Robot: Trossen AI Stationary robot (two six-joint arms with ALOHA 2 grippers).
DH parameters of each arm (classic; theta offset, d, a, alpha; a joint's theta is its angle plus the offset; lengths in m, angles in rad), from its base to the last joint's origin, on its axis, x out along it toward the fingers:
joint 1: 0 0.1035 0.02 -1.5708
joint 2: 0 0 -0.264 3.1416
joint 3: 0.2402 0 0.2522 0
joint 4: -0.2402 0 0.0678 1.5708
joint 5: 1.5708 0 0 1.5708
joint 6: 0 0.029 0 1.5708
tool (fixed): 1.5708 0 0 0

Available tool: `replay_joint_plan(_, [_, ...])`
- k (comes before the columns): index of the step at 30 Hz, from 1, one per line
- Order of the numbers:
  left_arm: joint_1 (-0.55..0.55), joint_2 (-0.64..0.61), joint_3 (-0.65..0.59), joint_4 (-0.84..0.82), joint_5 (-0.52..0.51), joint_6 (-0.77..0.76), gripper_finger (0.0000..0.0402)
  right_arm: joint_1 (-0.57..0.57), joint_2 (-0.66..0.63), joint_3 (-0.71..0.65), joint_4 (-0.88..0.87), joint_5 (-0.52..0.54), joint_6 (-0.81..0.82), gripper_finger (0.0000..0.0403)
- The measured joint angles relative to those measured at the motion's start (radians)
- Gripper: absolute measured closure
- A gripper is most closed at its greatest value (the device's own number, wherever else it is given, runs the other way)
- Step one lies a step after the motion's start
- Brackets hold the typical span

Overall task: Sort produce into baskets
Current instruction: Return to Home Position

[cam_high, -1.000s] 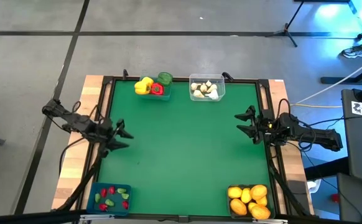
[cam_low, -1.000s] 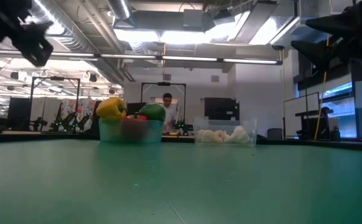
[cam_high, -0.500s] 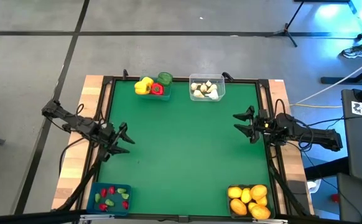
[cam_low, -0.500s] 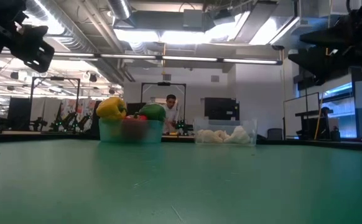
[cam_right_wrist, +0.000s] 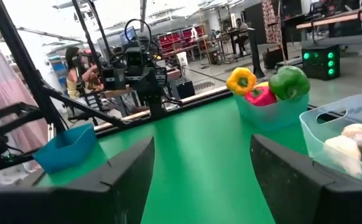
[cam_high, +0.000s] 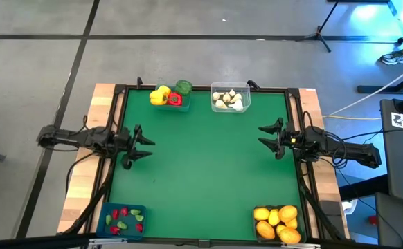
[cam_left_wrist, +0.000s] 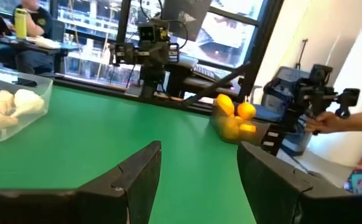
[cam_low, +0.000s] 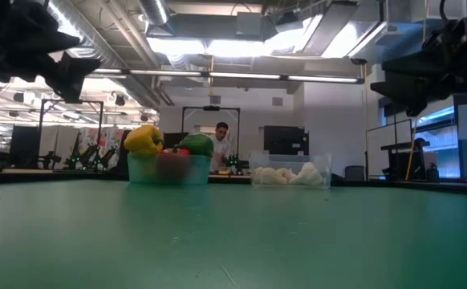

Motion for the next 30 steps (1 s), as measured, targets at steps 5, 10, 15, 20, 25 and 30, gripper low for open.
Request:
replay_joint_plan(5, [0.116, 0.0, 0.0, -0.007, 0.043, 0.017, 0.0194, 0.0, 0.0, 0.0, 0.0, 0.0, -0.026, 0.0142])
replay_joint_plan(10, [0.175, 0.0, 0.001, -0.006, 0.078, 0.007, 0.0194, 0.0, 0.0, 0.0, 0.0, 0.004, -0.056, 0.0142])
replay_joint_plan(15, [0.18, 0.001, 0.001, -0.007, 0.078, 0.018, 0.0194, 0.0, 0.0, 0.0, 0.001, 0.041, -0.076, 0.0142])
replay_joint_plan(20, [0.18, 0.002, 0.001, -0.006, 0.078, 0.037, 0.0194, 0.0, 0.001, -0.001, -0.004, 0.081, -0.078, 0.0142])
replay_joint_plan(25, [0.18, 0.002, 0.001, -0.007, 0.077, -0.017, 0.0194, 0.0, 0.001, -0.001, -0.005, 0.082, -0.078, 0.0142])
replay_joint_plan(30, [0.18, 0.002, 0.001, -0.007, 0.076, -0.047, 0.0194, 0.0, 0.001, 0.0, 0.001, 0.088, -0.078, 0.0142])
